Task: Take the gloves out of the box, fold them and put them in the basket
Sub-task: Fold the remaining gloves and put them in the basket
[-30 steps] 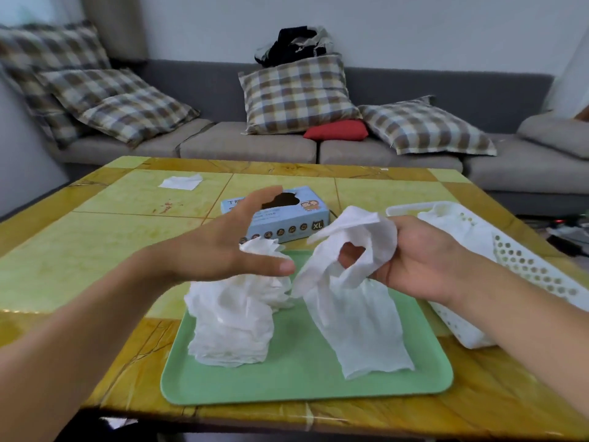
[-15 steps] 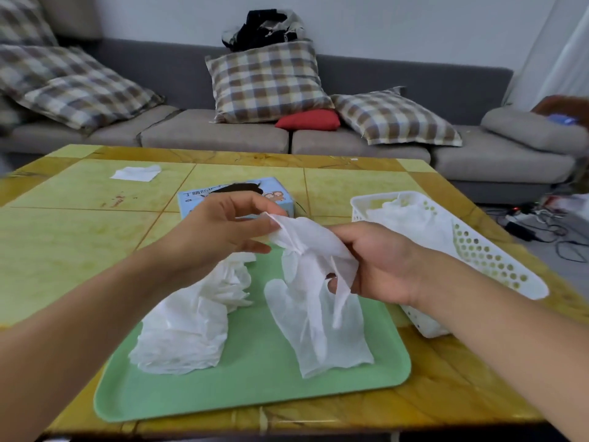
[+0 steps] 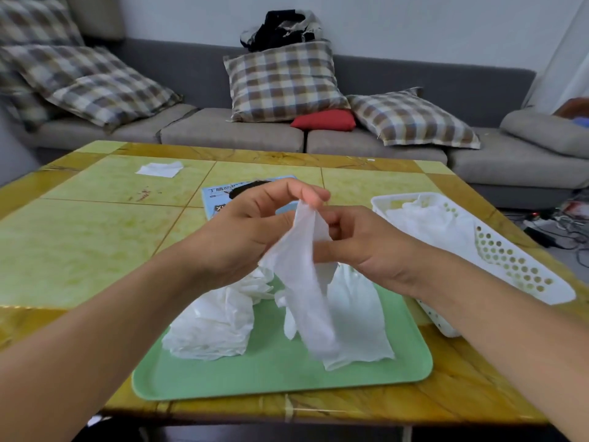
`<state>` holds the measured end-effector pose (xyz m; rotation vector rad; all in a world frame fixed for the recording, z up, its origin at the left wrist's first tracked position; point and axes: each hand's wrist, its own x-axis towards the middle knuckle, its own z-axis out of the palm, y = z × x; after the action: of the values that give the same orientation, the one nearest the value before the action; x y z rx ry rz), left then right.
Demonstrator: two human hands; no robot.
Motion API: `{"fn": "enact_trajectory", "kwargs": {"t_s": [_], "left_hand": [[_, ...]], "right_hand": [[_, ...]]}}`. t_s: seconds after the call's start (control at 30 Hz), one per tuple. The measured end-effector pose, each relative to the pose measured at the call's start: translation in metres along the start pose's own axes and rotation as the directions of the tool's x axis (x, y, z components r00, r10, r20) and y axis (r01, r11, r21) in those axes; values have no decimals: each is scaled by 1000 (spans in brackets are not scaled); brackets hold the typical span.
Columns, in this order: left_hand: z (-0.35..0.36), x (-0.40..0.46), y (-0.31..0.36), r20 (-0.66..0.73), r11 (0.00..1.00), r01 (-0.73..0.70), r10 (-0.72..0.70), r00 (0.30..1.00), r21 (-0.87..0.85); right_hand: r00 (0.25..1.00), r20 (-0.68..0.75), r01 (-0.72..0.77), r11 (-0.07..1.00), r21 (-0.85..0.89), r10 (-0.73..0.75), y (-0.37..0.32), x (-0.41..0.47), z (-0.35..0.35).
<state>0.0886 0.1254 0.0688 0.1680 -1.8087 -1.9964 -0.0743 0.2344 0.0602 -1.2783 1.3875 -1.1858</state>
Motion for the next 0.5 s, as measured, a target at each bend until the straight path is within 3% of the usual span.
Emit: {"fn": "enact_trajectory", "kwargs": {"t_s": [0.17,0.23,0.33,0.4,0.5], "left_hand": [[9,0,-7,-243,999,37,-34,969,6],[13,2,-9,-334,994,86,-104,937,-67],[11,4,-9,-279,946,241,-297,913,-218],[10,2,-13,-214,951,298,-308,927,-77],[15,1,-20,-217,965,234,-205,955,119]], "right_hand": [[990,-111,-79,992,93,89,-1,-4,1],[972,-209,-87,989,121,111,0,-2,-1],[930,-329,-91,972,218,161,1,0,-7],[908,-377,-74,955,287,183,0,-1,-9],[904,-382,-48,932,360,194,-3,-7,-12]]}}
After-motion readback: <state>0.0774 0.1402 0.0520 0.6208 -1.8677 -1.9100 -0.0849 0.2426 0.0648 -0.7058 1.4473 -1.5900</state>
